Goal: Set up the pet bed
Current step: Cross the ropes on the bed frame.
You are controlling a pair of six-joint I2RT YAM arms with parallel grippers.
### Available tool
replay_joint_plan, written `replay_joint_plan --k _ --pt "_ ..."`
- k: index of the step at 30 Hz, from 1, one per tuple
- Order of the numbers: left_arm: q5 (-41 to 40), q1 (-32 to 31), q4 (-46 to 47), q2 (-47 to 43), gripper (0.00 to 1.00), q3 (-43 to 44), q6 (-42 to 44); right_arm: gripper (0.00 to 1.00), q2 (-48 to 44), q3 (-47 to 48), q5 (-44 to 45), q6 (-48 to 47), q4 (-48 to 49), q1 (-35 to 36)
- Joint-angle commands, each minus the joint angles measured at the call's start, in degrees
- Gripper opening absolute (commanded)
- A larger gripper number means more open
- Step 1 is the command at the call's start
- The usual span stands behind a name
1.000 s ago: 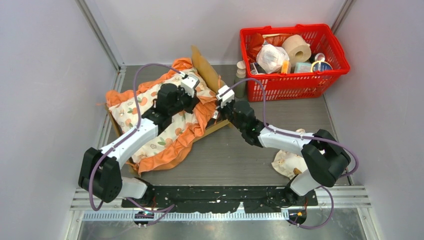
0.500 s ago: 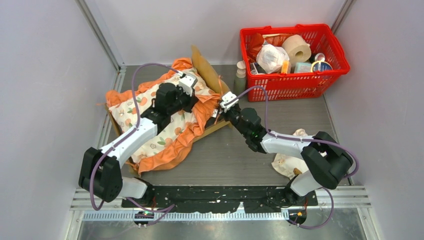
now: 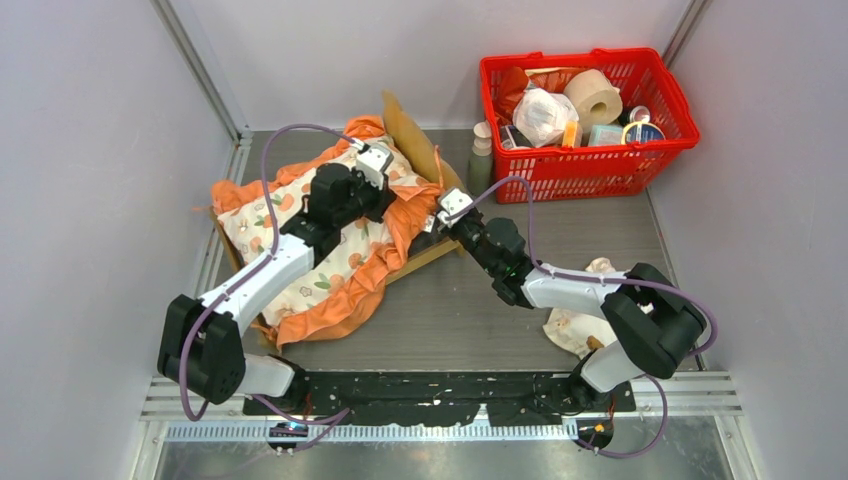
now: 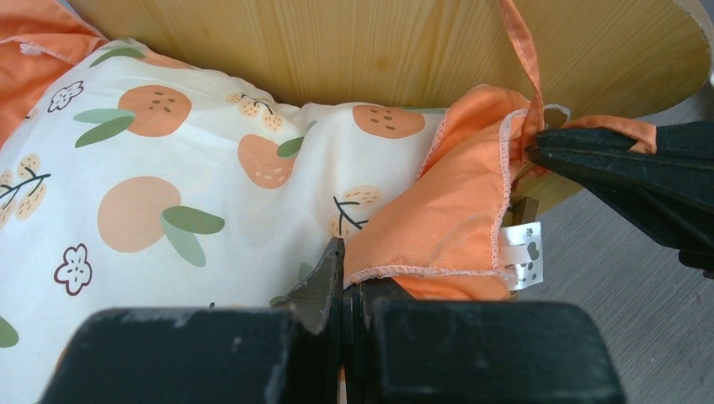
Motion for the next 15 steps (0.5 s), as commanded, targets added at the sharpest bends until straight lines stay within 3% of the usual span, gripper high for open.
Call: replay_joint_plan --k 1,15 --pt "-0.2 0.8 2.6 0.0 0.0 2.4 -1.5 0.05 -0.6 -1.5 -1.5 -4.1 5.5 0.1" --pt "1.9 0.8 2.6 0.5 0.0 2.2 -2.7 0.05 -2.0 2.2 -5.2 4.3 -10.0 0.1"
